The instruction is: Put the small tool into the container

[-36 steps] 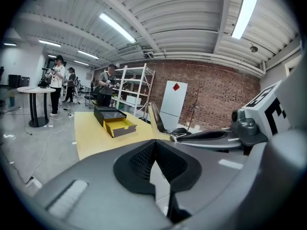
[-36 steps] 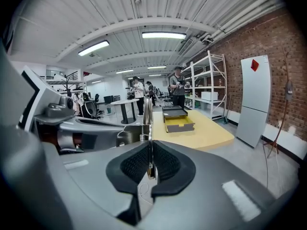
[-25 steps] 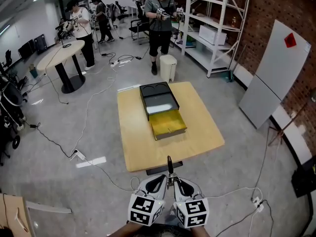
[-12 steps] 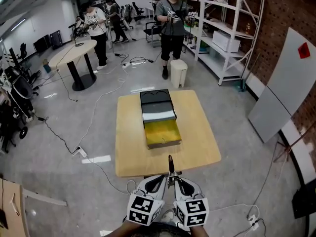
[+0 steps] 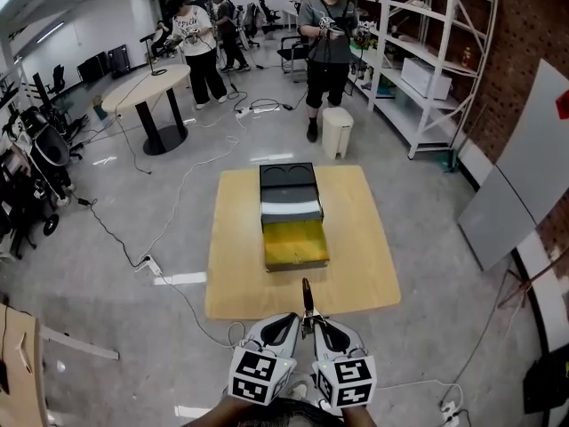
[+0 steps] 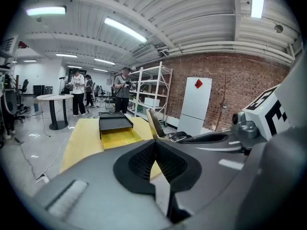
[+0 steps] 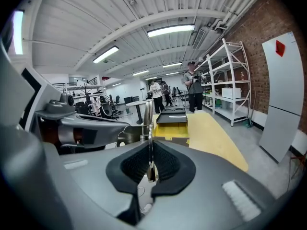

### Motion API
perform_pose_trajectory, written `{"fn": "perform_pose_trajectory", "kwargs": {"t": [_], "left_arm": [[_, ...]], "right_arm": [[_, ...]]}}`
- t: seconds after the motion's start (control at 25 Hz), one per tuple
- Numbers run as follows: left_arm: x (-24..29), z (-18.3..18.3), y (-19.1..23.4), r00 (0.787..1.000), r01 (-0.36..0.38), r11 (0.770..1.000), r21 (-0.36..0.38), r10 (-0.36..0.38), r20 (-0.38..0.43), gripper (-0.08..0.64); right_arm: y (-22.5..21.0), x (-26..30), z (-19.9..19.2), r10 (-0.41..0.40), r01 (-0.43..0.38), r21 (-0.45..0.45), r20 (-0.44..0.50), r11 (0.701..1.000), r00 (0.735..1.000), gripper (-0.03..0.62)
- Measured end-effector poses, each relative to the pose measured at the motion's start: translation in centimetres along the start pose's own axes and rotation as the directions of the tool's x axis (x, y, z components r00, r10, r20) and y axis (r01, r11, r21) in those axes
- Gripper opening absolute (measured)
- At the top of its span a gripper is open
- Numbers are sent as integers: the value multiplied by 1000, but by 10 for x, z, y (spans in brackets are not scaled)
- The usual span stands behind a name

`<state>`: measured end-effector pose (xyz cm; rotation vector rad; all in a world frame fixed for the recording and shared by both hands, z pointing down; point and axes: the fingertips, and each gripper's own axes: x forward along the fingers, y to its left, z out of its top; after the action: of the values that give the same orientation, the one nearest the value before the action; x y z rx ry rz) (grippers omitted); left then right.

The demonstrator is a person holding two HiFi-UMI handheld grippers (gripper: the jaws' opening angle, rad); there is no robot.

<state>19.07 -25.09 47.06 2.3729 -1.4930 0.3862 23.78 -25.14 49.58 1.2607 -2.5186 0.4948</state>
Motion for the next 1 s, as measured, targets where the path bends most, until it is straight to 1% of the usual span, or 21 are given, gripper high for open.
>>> {"fn": "perform_pose_trajectory", "kwargs": {"t": [0.12, 0.24, 0.4, 0.72, 1.0], "left_arm": [[27, 3, 17, 1000, -3, 1000, -14, 3, -1, 15], [57, 6, 46, 1000, -6, 1000, -19, 6, 1, 15], [98, 21, 85, 1000, 2, 1000, -31, -2, -1, 15], [169, 61, 179, 1000, 6, 998, -55, -6, -6, 15], [229, 76, 278, 1000, 9, 997, -71, -10, -14, 15]], "right_arm": [[-17, 27, 5, 1, -1, -6, -6, 1000, 1000, 9], [-30, 65, 9, 1, -1, -11, -15, 1000, 1000, 9], [-46, 117, 27, -1, 0, -30, -33, 1000, 999, 9], [-69, 228, 85, -16, 9, -122, -56, 992, 998, 9], [-77, 341, 117, -42, 23, -209, -86, 978, 995, 8]]}}
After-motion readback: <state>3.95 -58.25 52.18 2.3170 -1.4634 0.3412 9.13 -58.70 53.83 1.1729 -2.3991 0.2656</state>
